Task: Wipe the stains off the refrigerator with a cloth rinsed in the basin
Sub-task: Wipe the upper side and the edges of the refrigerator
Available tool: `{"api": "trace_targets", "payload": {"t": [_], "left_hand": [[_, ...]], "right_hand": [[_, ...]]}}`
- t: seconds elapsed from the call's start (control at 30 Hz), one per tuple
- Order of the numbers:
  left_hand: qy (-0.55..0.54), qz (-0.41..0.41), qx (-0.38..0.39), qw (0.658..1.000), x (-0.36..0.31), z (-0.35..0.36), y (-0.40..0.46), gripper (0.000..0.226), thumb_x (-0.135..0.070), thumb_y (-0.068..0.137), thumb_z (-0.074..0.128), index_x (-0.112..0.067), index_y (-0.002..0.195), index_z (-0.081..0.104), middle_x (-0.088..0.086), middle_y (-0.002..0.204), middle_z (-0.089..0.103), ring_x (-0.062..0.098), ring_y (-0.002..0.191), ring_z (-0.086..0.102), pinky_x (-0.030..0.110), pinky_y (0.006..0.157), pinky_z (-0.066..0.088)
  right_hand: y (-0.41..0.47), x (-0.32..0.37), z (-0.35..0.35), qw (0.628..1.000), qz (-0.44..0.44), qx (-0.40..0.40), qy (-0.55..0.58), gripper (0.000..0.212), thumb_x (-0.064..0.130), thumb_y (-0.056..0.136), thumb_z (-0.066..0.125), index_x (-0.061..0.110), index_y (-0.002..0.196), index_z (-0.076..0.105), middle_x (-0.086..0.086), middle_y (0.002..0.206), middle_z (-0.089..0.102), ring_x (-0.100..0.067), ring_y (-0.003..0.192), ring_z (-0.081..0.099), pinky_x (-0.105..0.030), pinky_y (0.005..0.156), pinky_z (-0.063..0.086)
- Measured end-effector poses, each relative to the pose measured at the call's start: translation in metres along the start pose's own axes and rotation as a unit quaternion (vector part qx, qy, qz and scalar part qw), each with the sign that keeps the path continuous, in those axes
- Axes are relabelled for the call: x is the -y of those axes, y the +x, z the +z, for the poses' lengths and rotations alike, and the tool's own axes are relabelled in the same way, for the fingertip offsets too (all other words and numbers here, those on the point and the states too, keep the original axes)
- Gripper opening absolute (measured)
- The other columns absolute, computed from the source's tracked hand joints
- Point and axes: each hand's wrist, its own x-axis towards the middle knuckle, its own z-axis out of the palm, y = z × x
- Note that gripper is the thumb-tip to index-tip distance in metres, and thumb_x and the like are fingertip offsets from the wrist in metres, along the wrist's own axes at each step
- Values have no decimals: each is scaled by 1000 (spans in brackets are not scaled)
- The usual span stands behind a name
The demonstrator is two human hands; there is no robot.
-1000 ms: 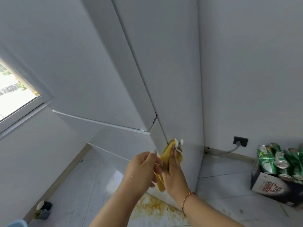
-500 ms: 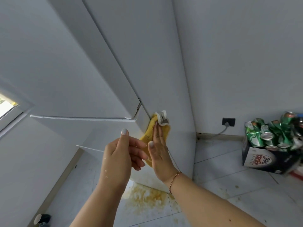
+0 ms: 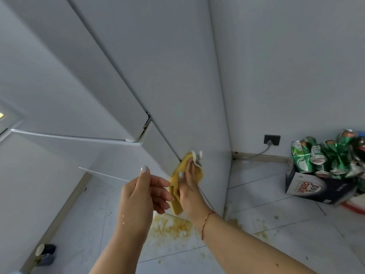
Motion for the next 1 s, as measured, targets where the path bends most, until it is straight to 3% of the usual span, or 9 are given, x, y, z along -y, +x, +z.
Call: {"api": "trace_targets", "payload": {"t": [0.17,0.3,0.4,0.47,0.57,0.67,0.83,0.9,1.0], "left_hand": [[-4,8,-17,1000,2,9,3,60,-33,103,31,7,76,67,24,58,61,28,47,52,24,40,41],[17,18,-47,999,4,11,4,57,-32,103,32,1,77,70,22,61,64,28,50,55,28,44,44],[106,78,-92,987,18,11,2,49,-39,102,35,-13,81,72,7,65,68,21,57,62,32,52,48],[246,166,-128,946,34,13,-1,45,-50,95,34,-25,84,70,-7,71,66,10,65,62,27,57,47],[430,276,-118,851,62,22,-1,39,-41,93,35,-24,95,70,-14,87,57,8,80,51,17,63,39],[469,288,-112,828,97,36,5,39,-38,91,41,-19,106,71,-6,90,53,9,84,43,26,68,41],[549,238,-114,793,130,49,12,45,-46,96,29,-28,127,57,-1,91,50,14,77,45,30,70,38],[514,254,-142,807,136,49,10,45,-47,98,25,-28,128,54,-1,90,49,12,78,42,31,69,39],[489,285,-163,808,136,43,7,41,-45,99,26,-28,127,51,-2,91,48,8,80,37,33,67,41]], "right_hand": [[1,13,2,990,-129,5,-48,63,76,81,16,61,133,-18,40,142,-27,6,141,-14,-18,113,7],[0,-19,-3,995,-89,23,-44,75,85,73,11,57,136,-18,37,145,-28,17,135,-16,-3,102,5],[1,-47,-4,999,-31,23,-28,83,90,67,12,56,135,-19,31,148,-26,18,134,-9,-4,101,9],[3,-66,-7,999,3,28,-23,80,86,72,16,51,135,-19,26,149,-26,19,133,-8,4,96,7],[7,-86,-14,997,56,45,-17,59,50,96,23,39,136,-19,22,149,-20,15,130,-7,10,91,4],[17,-115,-21,995,73,62,-16,61,36,101,25,31,144,-18,19,150,-15,8,132,-3,-10,107,9],[27,-153,-30,978,193,76,20,67,52,97,22,33,149,-16,3,160,-4,-20,146,10,-48,117,18],[18,-146,-25,984,160,74,26,73,65,89,19,38,147,-17,7,160,-8,-14,146,10,-40,118,20],[3,-114,-12,998,27,51,20,88,87,71,16,46,143,-16,22,153,-15,18,134,5,-7,107,22]]}}
